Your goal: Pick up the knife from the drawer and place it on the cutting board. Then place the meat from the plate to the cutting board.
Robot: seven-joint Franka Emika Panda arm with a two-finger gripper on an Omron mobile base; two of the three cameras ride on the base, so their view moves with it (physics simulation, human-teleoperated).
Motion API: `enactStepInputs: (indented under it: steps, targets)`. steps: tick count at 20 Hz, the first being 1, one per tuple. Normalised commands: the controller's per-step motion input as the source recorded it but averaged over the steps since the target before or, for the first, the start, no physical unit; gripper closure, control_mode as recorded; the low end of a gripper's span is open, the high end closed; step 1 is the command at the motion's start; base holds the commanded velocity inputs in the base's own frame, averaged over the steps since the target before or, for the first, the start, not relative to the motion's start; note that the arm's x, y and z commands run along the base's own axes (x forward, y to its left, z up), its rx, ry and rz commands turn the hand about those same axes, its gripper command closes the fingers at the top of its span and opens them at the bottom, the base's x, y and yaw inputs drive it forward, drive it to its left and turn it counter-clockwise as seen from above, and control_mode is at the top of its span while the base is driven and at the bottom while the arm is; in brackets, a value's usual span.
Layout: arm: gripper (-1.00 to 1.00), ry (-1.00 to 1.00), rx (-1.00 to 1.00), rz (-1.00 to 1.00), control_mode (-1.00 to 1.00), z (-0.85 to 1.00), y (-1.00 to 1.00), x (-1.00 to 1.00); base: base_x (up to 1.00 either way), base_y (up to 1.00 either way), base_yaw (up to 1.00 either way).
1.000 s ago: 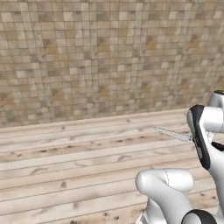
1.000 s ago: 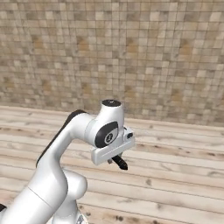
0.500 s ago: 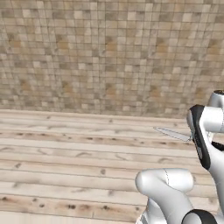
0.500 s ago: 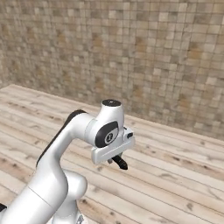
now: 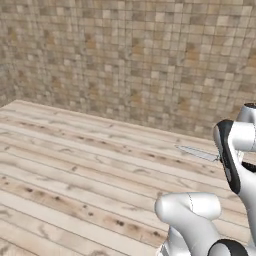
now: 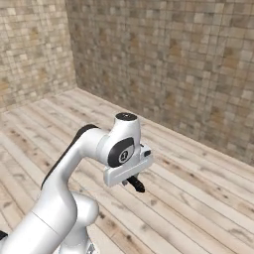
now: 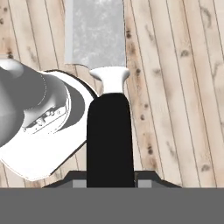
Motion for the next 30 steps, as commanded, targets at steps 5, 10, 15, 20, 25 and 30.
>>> enactStepInputs:
  steps: [5,10,15,20,25,30]
  targets:
    - [1.00,0.00,0.00,0.00,1.00,0.00,0.00,0.00,0.09,0.43,0.49]
    - [1.00,0.00,0.00,0.00,1.00,0.00,0.00,0.00,0.15,0.41,0.49]
    - [1.00,0.00,0.00,0.00,1.00,0.00,0.00,0.00,0.25,0.37,0.47]
    - [1.00,0.00,0.00,0.00,1.00,0.00,0.00,0.00,0.30,0.32,0.47]
    - [1.00,0.00,0.00,0.00,1.00,0.00,0.00,0.00,0.30,0.31,0.47]
    - [1.00,0.00,0.00,0.00,1.00,0.00,0.00,0.00,0.31,0.31,0.47]
